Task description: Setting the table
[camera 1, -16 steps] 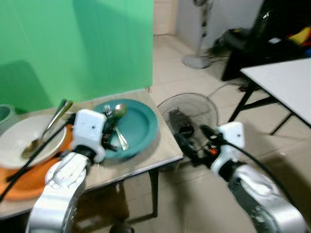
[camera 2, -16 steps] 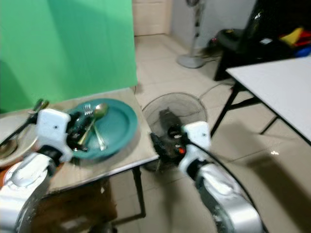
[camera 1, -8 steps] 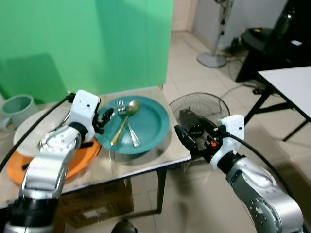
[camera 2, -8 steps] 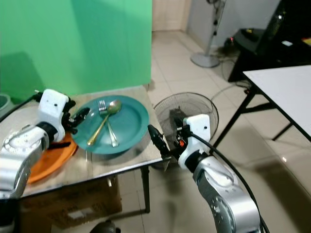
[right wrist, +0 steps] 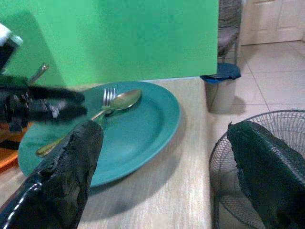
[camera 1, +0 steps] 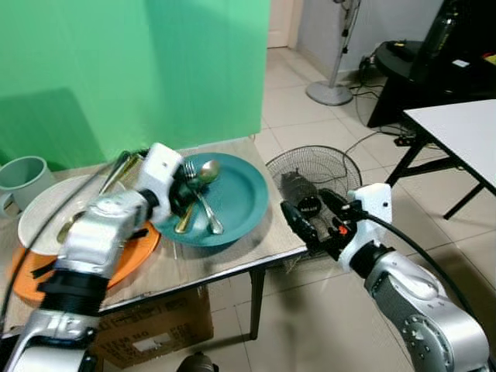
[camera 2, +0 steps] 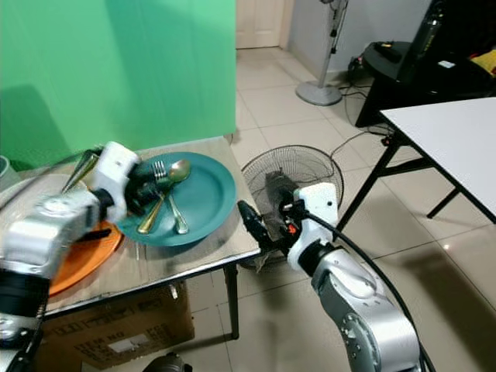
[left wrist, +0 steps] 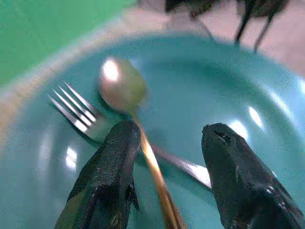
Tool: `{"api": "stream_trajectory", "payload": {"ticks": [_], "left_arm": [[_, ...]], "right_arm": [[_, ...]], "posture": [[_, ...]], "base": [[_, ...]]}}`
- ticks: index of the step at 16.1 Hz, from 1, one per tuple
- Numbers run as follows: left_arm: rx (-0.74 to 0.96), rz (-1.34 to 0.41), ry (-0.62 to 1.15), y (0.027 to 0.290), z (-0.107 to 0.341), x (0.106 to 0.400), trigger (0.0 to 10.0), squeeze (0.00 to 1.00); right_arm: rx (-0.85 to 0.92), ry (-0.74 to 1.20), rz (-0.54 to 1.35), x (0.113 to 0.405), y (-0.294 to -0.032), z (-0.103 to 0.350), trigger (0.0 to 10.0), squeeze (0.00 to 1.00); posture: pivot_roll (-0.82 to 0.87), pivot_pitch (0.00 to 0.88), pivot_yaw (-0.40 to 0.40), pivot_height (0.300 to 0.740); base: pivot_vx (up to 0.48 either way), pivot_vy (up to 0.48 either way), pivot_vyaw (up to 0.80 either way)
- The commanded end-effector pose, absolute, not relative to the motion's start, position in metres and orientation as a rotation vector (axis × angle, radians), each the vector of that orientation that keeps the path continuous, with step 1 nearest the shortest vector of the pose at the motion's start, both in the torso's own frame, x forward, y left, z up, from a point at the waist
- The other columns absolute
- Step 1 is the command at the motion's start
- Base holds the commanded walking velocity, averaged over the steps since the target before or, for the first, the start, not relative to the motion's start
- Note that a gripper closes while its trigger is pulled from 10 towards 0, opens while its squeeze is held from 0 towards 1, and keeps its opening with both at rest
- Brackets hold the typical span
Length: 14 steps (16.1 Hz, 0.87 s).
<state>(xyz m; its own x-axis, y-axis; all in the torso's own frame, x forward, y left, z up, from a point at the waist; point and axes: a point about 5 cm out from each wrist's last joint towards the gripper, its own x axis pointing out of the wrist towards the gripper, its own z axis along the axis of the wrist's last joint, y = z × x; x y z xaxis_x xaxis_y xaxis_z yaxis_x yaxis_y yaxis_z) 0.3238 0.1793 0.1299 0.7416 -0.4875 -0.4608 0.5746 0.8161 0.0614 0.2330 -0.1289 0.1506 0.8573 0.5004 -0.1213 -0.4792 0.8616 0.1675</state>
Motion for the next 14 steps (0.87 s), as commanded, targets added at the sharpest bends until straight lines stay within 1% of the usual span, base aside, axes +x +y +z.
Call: {"api": "stream_trajectory", "payload": {"ticks": [1, 2, 5, 6, 8, 9, 10, 11, 14], "left_arm": [[0.276, -0.584, 0.502, 0.178, 0.123, 0.330, 10.0, 0.00], [0.365, -0.543, 0.528, 0.181, 0.119, 0.335, 10.0, 0.00], [0.340, -0.537, 0.535, 0.178, 0.120, 0.338, 10.0, 0.00], [0.336, -0.537, 0.537, 0.177, 0.120, 0.340, 5.8, 0.00], [0.304, -0.557, 0.536, 0.172, 0.120, 0.344, 3.2, 0.00], [0.296, -0.565, 0.545, 0.170, 0.118, 0.345, 0.0, 0.00], [0.305, -0.560, 0.553, 0.170, 0.117, 0.346, 0.0, 0.00], [0.301, -0.530, 0.582, 0.171, 0.115, 0.347, 0.0, 0.00], [0.287, -0.499, 0.596, 0.173, 0.115, 0.349, 0.0, 0.00]], "right_arm": [[0.115, 0.155, 0.536, 0.234, -0.130, 0.156, 10.0, 1.00], [0.106, 0.174, 0.572, 0.232, -0.129, 0.156, 10.0, 1.00], [0.071, 0.217, 0.682, 0.224, -0.130, 0.156, 10.0, 1.00], [0.058, 0.232, 0.735, 0.221, -0.131, 0.158, 10.0, 1.00], [0.016, 0.289, 0.920, 0.211, -0.130, 0.162, 10.0, 1.00], [-0.008, 0.316, 0.985, 0.209, -0.130, 0.163, 10.0, 1.00], [-0.022, 0.342, 1.026, 0.208, -0.131, 0.163, 10.0, 1.00], [-0.049, 0.369, 1.080, 0.207, -0.132, 0.165, 10.0, 0.00], [-0.055, 0.384, 1.113, 0.206, -0.134, 0.168, 10.0, 0.00]], "posture": [[0.10, 0.000, 0.011, 0.727], [0.10, 0.000, 0.013, 0.727], [0.09, 0.000, 0.021, 0.727], [0.08, 0.000, 0.022, 0.727], [0.08, 0.000, 0.022, 0.727], [0.08, 0.000, 0.022, 0.727], [0.08, 0.000, 0.022, 0.727], [0.08, 0.000, 0.017, 0.727], [0.09, 0.000, 0.009, 0.727]], "base": [[0.000, 0.000, 0.00], [0.000, 0.000, 0.00], [0.000, 0.000, 0.00], [0.000, 0.000, 0.00], [0.000, 0.000, 0.00], [0.000, 0.000, 0.00], [0.000, 0.000, 0.00], [0.000, 0.000, 0.00], [0.000, 0.000, 0.00]]}}
